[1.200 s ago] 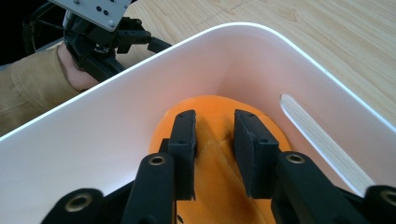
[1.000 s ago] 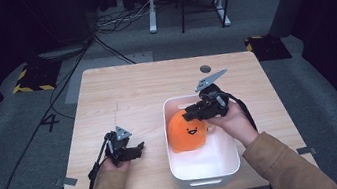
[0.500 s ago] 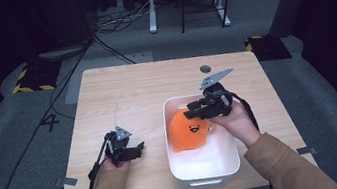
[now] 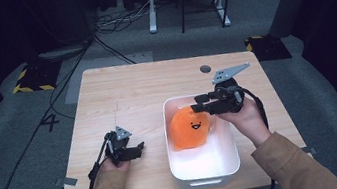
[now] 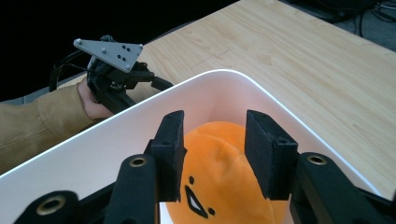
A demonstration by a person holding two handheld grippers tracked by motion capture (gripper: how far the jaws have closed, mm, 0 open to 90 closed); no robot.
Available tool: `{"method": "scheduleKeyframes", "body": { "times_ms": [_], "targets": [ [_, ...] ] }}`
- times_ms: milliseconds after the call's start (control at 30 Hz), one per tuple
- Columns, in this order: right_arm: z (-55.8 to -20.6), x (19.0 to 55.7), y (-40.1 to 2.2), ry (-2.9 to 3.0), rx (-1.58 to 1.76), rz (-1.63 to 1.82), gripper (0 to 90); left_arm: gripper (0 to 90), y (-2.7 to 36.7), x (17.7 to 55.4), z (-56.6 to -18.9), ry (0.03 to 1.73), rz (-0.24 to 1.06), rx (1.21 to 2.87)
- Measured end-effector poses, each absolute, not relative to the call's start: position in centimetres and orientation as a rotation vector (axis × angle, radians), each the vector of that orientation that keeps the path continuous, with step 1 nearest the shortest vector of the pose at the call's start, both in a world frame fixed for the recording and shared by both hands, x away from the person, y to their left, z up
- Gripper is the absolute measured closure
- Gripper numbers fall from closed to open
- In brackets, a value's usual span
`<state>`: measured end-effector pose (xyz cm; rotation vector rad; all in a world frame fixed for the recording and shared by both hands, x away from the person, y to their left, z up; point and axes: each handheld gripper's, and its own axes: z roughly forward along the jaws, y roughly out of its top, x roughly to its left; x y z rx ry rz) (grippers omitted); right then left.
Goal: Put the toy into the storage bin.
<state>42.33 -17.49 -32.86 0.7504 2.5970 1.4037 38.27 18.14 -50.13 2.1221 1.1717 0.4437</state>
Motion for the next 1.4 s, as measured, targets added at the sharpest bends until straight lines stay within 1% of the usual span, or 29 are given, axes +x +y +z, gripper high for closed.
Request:
{"method": "scheduleKeyframes", "body": {
  "times_ms": [233, 600, 1000, 1400],
  "targets": [
    [-31.7, 41.9, -19.8, 2.532, 0.767, 1.398, 55.3, 24.7, 18.2, 38.3, -50.1, 1.17, 0.45, 2.118],
    [-30.9, 41.9, -24.9, 2.43, 0.863, 1.392, 51.3, 23.6, 18.5, 38.0, -50.2, 1.187, 0.451, 2.113],
    [-31.1, 42.3, -28.8, 2.379, 0.932, 1.323, 44.6, 22.5, 19.6, 37.7, -50.1, 1.157, 0.44, 2.132],
    [-32.2, 42.1, -32.0, 2.348, 1.03, 1.278, 44.1, 22.1, 19.5, 37.6, -50.2, 1.17, 0.45, 2.122]
  ]
}}
